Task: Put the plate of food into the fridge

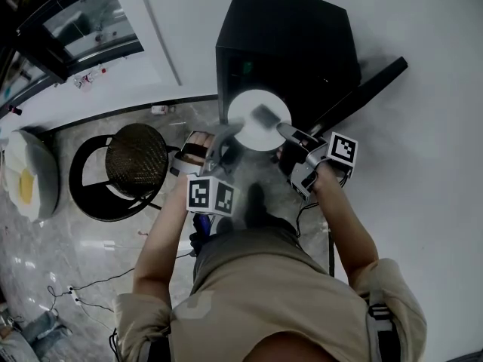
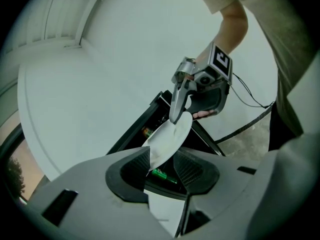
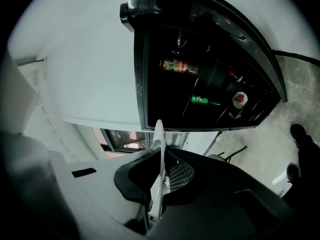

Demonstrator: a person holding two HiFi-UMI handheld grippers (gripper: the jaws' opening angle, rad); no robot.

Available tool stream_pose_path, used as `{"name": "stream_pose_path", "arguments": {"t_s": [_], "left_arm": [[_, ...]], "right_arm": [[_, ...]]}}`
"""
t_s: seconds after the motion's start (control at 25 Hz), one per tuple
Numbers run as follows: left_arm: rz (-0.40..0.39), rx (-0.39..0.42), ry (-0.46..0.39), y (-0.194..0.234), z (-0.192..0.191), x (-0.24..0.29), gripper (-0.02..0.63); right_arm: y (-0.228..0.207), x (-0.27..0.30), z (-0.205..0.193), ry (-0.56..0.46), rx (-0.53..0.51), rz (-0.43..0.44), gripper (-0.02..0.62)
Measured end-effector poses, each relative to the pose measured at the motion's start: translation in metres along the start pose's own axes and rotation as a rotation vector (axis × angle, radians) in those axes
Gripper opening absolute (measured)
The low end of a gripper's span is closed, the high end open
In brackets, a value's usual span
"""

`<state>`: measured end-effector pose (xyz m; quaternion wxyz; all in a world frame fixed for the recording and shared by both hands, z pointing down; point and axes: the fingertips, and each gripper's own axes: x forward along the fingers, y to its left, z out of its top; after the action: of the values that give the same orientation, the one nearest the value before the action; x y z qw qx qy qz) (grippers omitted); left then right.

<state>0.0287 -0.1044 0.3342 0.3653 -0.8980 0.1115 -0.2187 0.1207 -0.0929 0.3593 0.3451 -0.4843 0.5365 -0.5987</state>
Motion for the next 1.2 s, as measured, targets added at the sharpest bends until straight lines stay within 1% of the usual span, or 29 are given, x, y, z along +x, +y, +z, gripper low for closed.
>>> {"name": "stream_pose_path", "arguments": {"t_s": [0.12, 0.28, 0.44, 0.52, 0.64, 0.76, 0.8, 0.84, 0.88, 0.92, 0.96, 1.0, 1.04, 1.08, 1.16, 1.2], "left_arm": [[0.000, -0.030, 0.007, 0.001, -0.003, -0.001, 0.144], [0.011, -0.047, 0.027, 0.005, -0.011, -0.001, 0.149], [0.007, -0.047, 0.034, -0.004, -0.015, -0.005, 0.149], [0.017, -0.052, 0.032, -0.008, -0.017, -0.008, 0.149], [0.044, -0.025, 0.040, -0.009, -0.020, -0.012, 0.149], [0.077, 0.001, 0.090, -0.008, -0.034, -0.019, 0.152], [0.085, -0.011, 0.109, -0.004, -0.040, -0.022, 0.152], [0.093, -0.040, 0.123, 0.000, -0.046, -0.025, 0.152], [0.102, -0.087, 0.130, 0.002, -0.052, -0.028, 0.152], [0.113, -0.155, 0.129, 0.004, -0.057, -0.032, 0.152], [0.121, -0.246, 0.121, 0.005, -0.062, -0.035, 0.152], [0.121, -0.363, 0.107, 0.006, -0.067, -0.039, 0.152], [0.108, -0.504, 0.085, 0.008, -0.070, -0.042, 0.152], [0.079, -0.664, 0.052, 0.009, -0.071, -0.046, 0.152], [-0.007, -0.997, -0.040, 0.008, -0.069, -0.053, 0.152], [-0.040, -1.133, -0.087, 0.010, -0.067, -0.055, 0.155]], "right_arm": [[-0.003, 0.000, 0.000, -0.002, 0.018, -0.004, 0.032], [-0.007, 0.000, 0.000, 0.002, 0.037, -0.011, 0.032], [-0.015, -0.004, -0.006, 0.007, 0.052, -0.014, 0.032], [-0.018, -0.004, -0.008, 0.017, 0.047, -0.017, 0.032], [-0.018, -0.002, -0.012, 0.023, 0.052, -0.017, 0.032], [-0.024, -0.006, -0.013, 0.004, 0.069, -0.010, 0.031], [-0.023, -0.007, -0.012, -0.002, 0.071, -0.009, 0.029], [-0.023, -0.007, -0.010, -0.005, 0.066, -0.013, 0.029], [-0.024, -0.008, -0.009, -0.006, 0.056, -0.019, 0.029], [-0.027, -0.010, -0.010, -0.006, 0.047, -0.026, 0.029], [-0.030, -0.012, -0.010, -0.006, 0.043, -0.031, 0.029], [-0.032, -0.013, -0.011, -0.006, 0.042, -0.033, 0.029], [-0.033, -0.016, -0.012, -0.008, 0.040, -0.035, 0.029], [-0.033, -0.019, -0.014, -0.010, 0.036, -0.038, 0.029], [-0.033, -0.025, -0.019, -0.010, 0.022, -0.047, 0.029], [-0.034, -0.026, -0.021, -0.006, 0.015, -0.052, 0.029]]}}
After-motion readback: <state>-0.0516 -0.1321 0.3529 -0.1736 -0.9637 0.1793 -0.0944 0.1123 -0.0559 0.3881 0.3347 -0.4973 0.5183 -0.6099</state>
